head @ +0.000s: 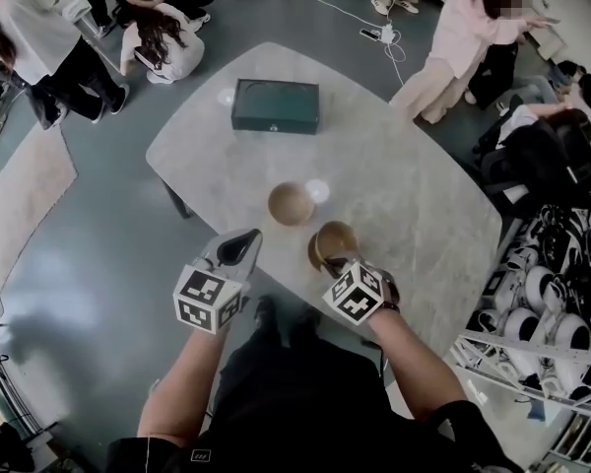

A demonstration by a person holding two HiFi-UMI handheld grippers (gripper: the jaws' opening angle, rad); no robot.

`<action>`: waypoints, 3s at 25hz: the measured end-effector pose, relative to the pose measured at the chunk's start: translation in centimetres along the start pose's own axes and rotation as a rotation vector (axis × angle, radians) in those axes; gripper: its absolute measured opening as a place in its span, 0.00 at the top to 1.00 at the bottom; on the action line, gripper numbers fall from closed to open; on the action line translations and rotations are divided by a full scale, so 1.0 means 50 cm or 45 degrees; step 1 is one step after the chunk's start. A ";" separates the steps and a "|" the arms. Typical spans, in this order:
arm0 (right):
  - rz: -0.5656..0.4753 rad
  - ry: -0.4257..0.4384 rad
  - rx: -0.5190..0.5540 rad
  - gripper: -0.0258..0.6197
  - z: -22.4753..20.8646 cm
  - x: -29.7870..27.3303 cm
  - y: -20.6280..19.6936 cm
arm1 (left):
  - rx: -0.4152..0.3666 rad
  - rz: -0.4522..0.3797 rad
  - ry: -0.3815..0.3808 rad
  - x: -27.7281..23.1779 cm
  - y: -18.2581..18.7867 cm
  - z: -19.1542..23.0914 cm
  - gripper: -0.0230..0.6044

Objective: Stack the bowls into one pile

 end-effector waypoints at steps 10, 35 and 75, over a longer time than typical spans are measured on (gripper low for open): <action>0.072 0.016 -0.026 0.93 0.000 -0.055 -0.014 | 0.042 -0.016 0.067 0.027 -0.011 0.032 0.95; -0.210 -0.225 -0.302 0.85 -0.003 0.101 0.063 | -0.040 -0.119 -0.107 0.056 0.070 0.046 0.95; -1.193 -0.694 -0.577 0.95 -0.067 0.547 -0.108 | -0.331 -0.087 -0.225 -0.034 0.099 -0.180 0.81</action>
Point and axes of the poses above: the fingertips, and each gripper's own axes: x backward along the fingers, z to its left, y out of its top, the point moved 2 cm from there along x, backward along the fingers, and after that the axes turned 9 degrees about y, right-handed, at the moved point
